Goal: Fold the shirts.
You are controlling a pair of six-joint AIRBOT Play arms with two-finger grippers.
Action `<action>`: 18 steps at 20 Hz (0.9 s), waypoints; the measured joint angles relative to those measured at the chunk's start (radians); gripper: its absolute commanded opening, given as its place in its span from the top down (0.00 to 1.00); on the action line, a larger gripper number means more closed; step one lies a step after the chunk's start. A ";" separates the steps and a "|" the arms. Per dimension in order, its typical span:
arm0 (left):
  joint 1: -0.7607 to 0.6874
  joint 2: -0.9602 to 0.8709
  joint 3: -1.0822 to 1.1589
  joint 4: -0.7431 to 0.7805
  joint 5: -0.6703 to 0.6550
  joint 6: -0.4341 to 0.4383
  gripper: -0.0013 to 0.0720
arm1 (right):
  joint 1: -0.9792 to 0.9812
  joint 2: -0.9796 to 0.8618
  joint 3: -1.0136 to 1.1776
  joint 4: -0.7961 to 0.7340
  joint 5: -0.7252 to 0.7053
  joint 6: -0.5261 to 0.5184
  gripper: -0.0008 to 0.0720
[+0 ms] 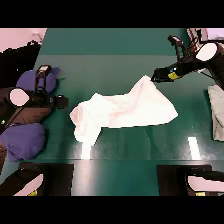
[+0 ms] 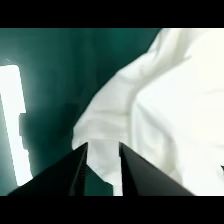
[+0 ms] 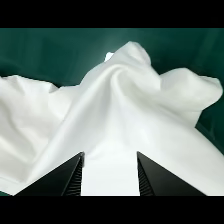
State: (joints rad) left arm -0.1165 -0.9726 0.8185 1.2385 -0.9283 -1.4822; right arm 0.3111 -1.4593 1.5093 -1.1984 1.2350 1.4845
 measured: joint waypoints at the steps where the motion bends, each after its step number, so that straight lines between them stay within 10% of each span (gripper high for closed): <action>1: 0.006 0.000 -0.023 -0.048 -0.002 0.024 0.62 | 0.000 0.000 0.000 0.000 0.004 0.000 0.45; 14: 0.023 -0.077 -0.209 -0.381 0.138 0.186 0.62 | -0.001 0.000 0.000 0.002 0.032 0.013 0.46; 15: 0.023 -0.091 -0.210 -0.394 0.145 0.193 0.66 | -0.001 0.000 0.000 0.002 0.035 0.014 0.46; 16: 0.023 -0.102 -0.211 -0.406 0.151 0.199 0.89 | -0.001 0.000 0.000 0.002 0.041 0.014 0.46; 18: 0.023 -0.116 -0.209 -0.413 0.155 0.210 0.95 | -0.001 0.000 0.000 0.001 0.055 0.017 0.53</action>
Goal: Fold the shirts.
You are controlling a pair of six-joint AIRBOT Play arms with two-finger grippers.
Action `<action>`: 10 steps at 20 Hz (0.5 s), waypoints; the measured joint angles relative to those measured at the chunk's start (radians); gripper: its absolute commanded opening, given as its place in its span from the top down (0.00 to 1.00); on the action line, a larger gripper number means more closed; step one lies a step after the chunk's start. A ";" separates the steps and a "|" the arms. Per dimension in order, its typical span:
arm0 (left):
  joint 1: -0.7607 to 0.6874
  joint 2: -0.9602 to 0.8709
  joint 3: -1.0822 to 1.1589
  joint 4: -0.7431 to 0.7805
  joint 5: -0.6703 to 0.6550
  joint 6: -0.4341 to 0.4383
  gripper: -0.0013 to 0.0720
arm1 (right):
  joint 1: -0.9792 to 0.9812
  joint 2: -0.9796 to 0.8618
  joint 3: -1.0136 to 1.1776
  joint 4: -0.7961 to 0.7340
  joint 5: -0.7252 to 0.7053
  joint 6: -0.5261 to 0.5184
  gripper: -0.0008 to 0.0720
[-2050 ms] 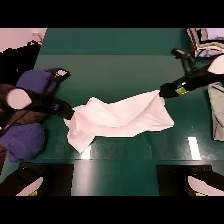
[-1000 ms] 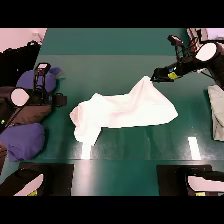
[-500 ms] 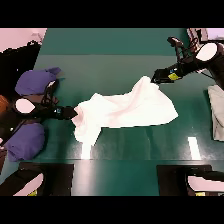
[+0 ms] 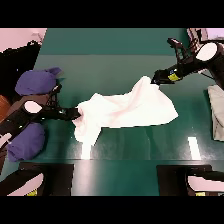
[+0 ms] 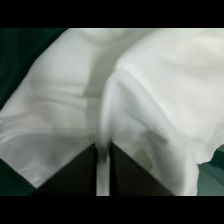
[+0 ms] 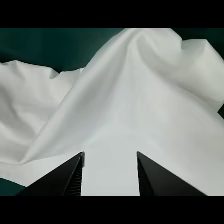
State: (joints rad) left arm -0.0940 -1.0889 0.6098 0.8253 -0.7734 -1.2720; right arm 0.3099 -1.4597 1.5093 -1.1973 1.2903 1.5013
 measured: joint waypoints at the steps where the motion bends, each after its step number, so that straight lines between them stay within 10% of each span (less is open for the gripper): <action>1: 0.001 -0.003 0.010 0.001 -0.007 0.003 0.95 | 0.000 0.001 0.000 -0.002 0.010 0.000 0.56; 10: 0.056 0.240 0.263 0.242 -0.355 0.014 0.95 | -0.029 0.219 -0.094 -0.168 0.161 0.001 0.56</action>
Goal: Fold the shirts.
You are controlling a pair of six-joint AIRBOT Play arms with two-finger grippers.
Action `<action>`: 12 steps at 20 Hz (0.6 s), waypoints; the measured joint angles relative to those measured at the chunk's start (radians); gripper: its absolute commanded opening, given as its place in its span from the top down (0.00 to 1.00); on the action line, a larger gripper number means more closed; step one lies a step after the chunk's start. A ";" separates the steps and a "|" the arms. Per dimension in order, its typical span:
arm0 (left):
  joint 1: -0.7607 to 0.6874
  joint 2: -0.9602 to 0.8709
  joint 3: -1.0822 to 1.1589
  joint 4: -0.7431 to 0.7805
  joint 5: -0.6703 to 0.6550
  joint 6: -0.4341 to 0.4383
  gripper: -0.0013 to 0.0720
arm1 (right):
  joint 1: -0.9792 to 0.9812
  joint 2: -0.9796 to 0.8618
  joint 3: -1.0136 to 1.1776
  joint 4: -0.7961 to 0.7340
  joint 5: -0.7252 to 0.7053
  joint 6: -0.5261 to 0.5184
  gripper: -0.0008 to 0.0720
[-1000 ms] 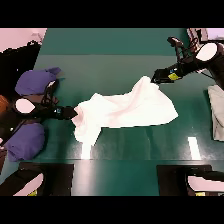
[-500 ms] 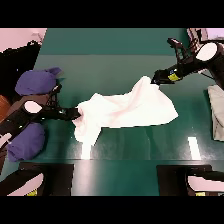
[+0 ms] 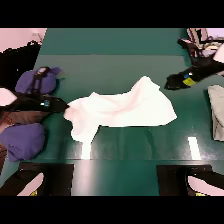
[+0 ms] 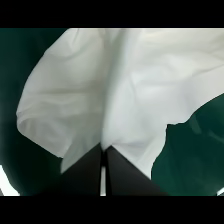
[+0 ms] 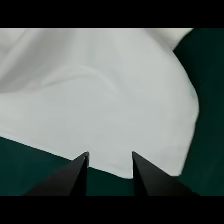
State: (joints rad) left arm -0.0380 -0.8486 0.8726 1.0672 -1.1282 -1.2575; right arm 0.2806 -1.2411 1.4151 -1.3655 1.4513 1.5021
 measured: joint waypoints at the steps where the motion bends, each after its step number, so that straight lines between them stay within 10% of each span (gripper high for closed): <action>1: 0.003 0.034 0.023 0.026 -0.031 0.000 0.95 | -0.017 0.037 -0.036 -0.009 0.013 0.000 0.56; 3: 0.006 0.086 0.059 0.058 -0.072 0.001 0.95 | -0.064 0.111 -0.122 -0.023 0.029 0.000 0.55; 6: 0.008 0.122 0.090 0.089 -0.080 0.002 0.95 | -0.160 0.198 -0.262 -0.026 0.042 -0.001 0.28; 12: 0.009 0.103 0.104 0.123 0.027 -0.001 0.95 | -0.354 0.225 -0.529 0.174 0.019 -0.066 0.29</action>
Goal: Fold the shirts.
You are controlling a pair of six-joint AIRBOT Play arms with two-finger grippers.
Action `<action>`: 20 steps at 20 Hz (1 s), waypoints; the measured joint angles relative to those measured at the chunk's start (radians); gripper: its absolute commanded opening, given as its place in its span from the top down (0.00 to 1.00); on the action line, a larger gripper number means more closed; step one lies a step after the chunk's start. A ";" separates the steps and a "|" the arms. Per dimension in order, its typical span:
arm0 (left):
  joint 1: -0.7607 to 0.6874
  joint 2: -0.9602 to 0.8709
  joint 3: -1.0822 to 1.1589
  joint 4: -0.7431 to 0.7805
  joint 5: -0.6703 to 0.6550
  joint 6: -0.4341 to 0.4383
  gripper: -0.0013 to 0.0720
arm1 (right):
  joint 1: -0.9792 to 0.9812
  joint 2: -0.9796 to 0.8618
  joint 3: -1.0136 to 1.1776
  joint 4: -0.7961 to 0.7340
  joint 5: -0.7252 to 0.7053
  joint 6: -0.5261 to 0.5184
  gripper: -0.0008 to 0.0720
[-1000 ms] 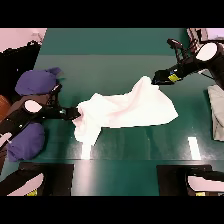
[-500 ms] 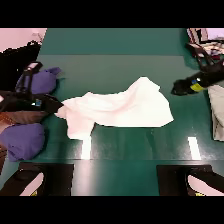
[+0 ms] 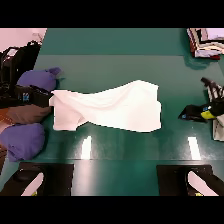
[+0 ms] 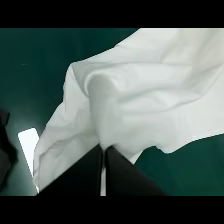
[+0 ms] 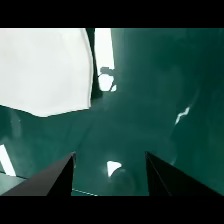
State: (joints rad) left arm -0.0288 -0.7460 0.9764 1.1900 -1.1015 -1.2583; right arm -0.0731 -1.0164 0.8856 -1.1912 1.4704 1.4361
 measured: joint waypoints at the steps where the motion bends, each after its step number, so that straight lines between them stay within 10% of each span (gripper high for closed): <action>1: 0.000 -0.010 0.000 0.000 0.002 -0.003 0.95 | -0.012 -0.012 -0.040 0.031 -0.013 -0.007 0.29; 11: 0.000 -0.057 -0.002 0.006 -0.029 -0.024 0.95 | 0.177 -0.209 -0.224 0.296 -0.299 -0.047 0.40; 13: 0.000 -0.058 -0.002 0.006 -0.036 -0.025 0.95 | 0.222 -0.246 -0.208 0.315 -0.332 -0.048 0.79; 15: 0.000 -0.058 -0.002 0.006 -0.045 -0.025 0.95 | 0.254 -0.271 -0.190 0.308 -0.360 -0.050 0.96; 20: 0.000 -0.057 0.035 0.011 -0.081 -0.043 0.95 | 0.274 -0.215 -0.129 0.286 -0.377 -0.051 0.97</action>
State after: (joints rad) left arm -0.0288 -0.8032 1.0111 1.2011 -1.1824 -1.3018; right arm 0.2005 -1.2316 0.7570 -0.9054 1.0935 1.3849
